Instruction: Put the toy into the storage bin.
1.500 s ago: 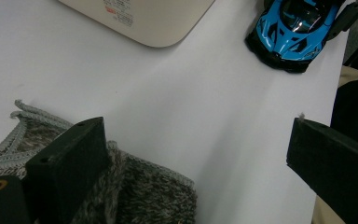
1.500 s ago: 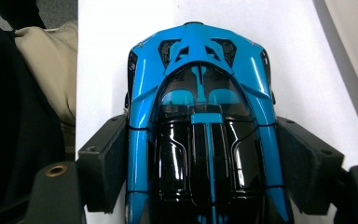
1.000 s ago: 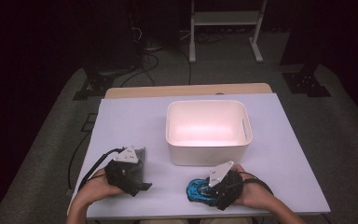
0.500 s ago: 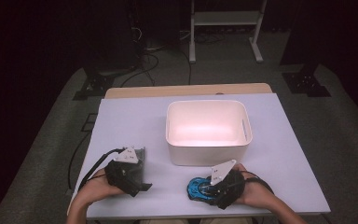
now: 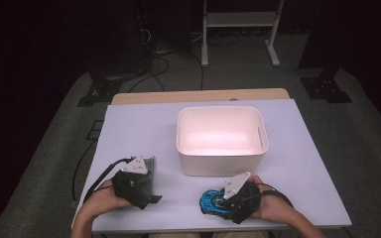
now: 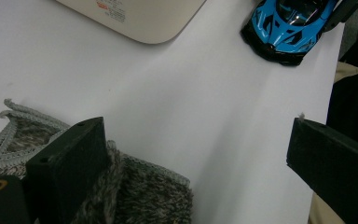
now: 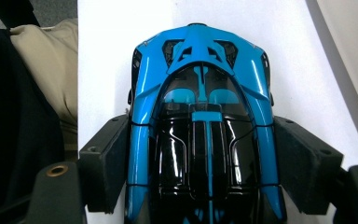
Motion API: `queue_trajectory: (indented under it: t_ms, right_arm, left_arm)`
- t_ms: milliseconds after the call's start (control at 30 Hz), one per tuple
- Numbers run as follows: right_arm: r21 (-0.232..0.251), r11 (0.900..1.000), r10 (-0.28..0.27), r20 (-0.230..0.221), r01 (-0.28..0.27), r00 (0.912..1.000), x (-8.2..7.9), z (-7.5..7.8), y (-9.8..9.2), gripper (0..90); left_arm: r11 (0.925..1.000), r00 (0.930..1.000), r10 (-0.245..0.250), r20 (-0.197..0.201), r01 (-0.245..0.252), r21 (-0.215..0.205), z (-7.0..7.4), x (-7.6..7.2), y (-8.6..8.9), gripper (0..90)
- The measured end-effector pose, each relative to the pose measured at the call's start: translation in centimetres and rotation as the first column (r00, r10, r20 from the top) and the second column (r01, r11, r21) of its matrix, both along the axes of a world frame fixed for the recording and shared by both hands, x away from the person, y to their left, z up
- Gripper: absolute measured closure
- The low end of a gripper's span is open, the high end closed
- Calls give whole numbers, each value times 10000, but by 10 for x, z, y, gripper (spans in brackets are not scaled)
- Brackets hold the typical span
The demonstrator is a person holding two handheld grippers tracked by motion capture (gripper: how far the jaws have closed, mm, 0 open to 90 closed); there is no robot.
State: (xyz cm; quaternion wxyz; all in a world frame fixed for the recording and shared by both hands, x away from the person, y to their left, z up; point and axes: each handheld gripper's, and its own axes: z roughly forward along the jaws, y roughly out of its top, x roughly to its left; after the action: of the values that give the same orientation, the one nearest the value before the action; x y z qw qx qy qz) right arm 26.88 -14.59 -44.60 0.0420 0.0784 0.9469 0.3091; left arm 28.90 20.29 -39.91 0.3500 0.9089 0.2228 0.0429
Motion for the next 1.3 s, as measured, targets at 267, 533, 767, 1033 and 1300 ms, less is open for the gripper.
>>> queue_trajectory:
  t_ms: [267, 533, 767, 1033, 1300]
  right_arm:
    - [-294, 9995, -82, -118, 78, 9999, -2, 0, -2, 213]
    - [-1239, 9922, 56, -455, -112, 9990, 5, 6, 9, 248]
    - [-1498, 9883, 228, -483, -298, 9986, 6, 8, 12, 250]
    - [-1653, 9845, 526, -415, -588, 9978, 7, 12, 16, 252]
    - [-1722, 9830, 563, -458, -634, 9974, 8, 13, 15, 253]
  left_arm:
    - [10000, 10000, -40, -22, 40, 13, -1, 0, -1, 45]
    - [10000, 10000, -57, -19, 57, 2, -1, 0, -1, 45]
    - [10000, 10000, -25, -30, 25, -21, -1, -1, 0, 45]
    - [10000, 10000, -27, -63, 27, -3, -1, 0, 1, 45]
    - [10000, 10000, -22, -7, 22, -30, 0, -1, 2, 45]
